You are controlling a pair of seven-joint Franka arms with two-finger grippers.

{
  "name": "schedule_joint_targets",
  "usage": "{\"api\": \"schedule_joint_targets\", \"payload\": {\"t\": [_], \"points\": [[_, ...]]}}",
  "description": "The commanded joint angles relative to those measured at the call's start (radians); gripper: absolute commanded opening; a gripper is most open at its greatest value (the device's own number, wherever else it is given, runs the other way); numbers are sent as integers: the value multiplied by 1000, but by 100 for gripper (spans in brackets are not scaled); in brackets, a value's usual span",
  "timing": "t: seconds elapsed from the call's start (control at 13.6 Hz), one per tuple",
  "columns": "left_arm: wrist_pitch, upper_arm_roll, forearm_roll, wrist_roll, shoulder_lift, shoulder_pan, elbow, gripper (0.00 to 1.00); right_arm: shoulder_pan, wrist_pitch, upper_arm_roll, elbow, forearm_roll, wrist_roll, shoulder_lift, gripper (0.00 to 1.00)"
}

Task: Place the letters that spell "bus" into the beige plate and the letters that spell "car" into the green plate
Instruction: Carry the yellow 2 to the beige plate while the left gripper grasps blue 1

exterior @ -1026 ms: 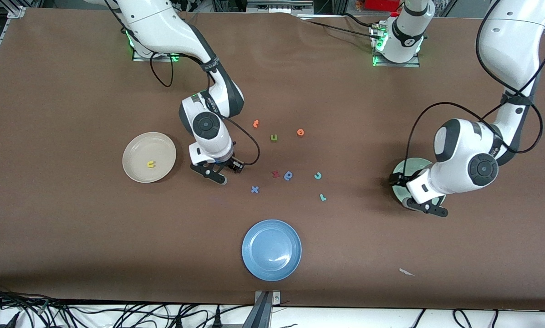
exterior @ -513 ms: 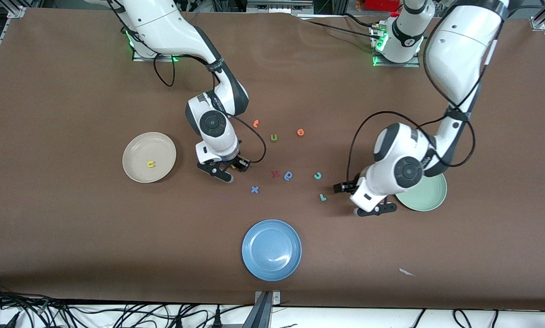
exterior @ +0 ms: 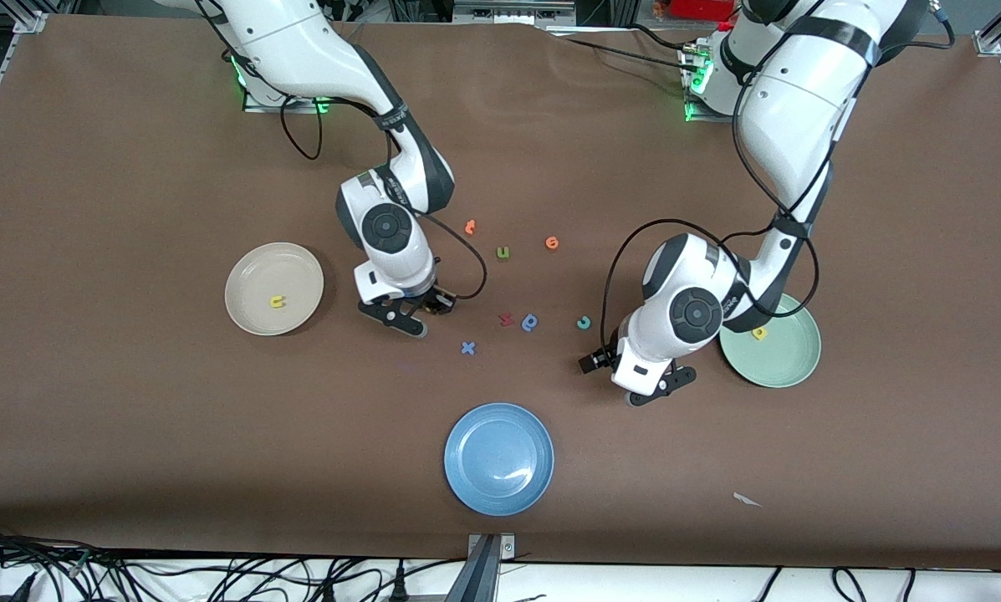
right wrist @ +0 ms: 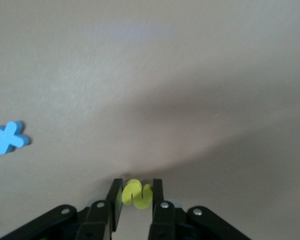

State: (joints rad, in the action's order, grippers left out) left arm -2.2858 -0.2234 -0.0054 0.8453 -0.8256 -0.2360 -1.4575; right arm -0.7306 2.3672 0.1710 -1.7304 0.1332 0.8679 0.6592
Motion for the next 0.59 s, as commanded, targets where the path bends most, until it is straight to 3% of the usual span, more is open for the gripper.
{"api": "schedule_joint_targets", "payload": {"t": [0.0,0.22,0.51], "points": [[-56,80,12,55,-46,-86,43,96,3,-222,111,-18,13,-233,-117,5],[-61,119,13,90,-52,-131,45,89,3,-252,258,-148,16,-549,-206,6],[-61,122,13,104,-52,-137,45,68,3,-188,340,-361,16,-739,-266,6]]}}
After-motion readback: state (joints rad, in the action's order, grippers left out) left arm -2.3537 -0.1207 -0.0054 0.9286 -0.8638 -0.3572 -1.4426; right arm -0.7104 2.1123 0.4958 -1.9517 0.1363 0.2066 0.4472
